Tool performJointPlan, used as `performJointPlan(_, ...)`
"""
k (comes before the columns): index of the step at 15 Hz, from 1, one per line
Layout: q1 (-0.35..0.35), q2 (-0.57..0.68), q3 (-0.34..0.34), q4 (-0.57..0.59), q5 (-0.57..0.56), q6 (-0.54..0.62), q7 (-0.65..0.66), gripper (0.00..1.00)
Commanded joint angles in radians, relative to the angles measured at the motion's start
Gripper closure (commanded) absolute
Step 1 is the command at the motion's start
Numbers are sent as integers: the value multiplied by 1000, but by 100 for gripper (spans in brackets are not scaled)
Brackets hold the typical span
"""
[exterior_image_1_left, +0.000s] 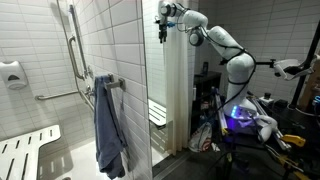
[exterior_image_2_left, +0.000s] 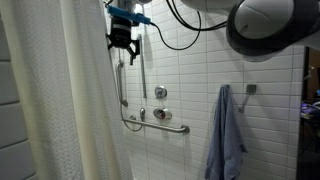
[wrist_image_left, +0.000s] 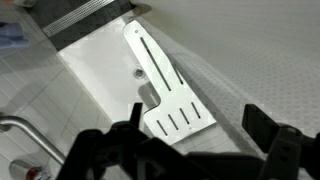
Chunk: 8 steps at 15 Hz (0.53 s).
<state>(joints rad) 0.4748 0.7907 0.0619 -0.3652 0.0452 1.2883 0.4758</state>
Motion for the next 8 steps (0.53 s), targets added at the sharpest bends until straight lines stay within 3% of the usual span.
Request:
performJointPlan(1, -4, -18, -4, -21, -18, -5, 11, 0)
performJointPlan(8, -3, -6, -15, -1, -31, -26, 26, 0)
